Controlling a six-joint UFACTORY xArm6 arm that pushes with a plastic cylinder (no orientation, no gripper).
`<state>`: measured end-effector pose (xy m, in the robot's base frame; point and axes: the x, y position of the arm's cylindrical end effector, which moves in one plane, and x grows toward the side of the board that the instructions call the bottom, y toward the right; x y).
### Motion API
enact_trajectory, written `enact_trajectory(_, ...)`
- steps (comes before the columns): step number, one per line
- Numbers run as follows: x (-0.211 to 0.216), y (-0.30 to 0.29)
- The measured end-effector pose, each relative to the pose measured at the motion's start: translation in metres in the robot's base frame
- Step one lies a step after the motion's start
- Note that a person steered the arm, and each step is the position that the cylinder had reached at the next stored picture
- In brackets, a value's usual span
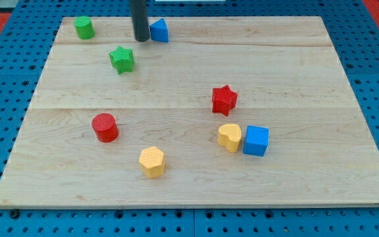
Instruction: Move the triangle to the top center
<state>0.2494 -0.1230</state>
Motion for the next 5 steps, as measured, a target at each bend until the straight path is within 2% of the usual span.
enact_trajectory(2,-0.009,0.083)
enact_trajectory(5,-0.014,0.028)
